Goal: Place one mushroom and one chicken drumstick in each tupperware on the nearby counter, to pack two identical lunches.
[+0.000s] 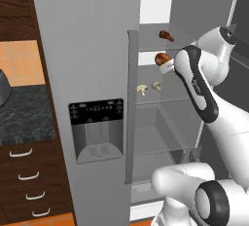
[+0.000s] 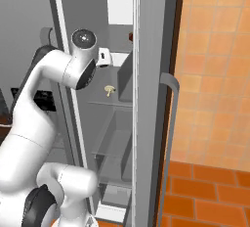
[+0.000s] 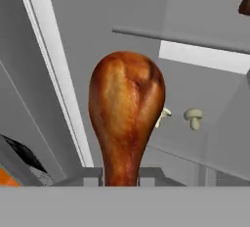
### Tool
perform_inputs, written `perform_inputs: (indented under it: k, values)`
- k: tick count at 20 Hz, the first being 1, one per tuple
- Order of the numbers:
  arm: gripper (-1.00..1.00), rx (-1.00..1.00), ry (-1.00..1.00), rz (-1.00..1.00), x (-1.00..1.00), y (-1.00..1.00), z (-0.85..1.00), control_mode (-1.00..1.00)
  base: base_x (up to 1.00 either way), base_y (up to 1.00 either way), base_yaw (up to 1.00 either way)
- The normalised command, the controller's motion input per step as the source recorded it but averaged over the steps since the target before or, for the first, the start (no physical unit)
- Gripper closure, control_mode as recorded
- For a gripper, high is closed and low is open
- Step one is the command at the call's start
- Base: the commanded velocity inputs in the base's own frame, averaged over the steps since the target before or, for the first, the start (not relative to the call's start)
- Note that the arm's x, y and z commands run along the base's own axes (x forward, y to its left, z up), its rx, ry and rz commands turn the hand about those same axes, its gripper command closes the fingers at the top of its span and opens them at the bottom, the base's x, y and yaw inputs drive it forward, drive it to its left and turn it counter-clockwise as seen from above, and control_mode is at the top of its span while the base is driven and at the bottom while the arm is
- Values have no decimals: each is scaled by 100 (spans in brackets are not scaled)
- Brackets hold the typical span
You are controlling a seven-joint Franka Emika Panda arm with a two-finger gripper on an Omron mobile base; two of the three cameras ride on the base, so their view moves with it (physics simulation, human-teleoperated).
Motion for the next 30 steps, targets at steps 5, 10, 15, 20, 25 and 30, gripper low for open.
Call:
perform_inputs:
  k: [5,10,15,20,25,30]
  values:
    - [100,0,3,-2,-18,0,0,100,-76,7,-4]
    - [100,0,0,0,0,0,0,100,-65,75,-1]
    - [100,0,0,0,0,0,0,100,-2,100,2]
    - [100,0,0,0,0,0,0,100,0,100,1]
    - [100,0,0,0,0,0,0,100,15,100,0]
    - [100,0,0,0,0,0,0,100,56,100,0]
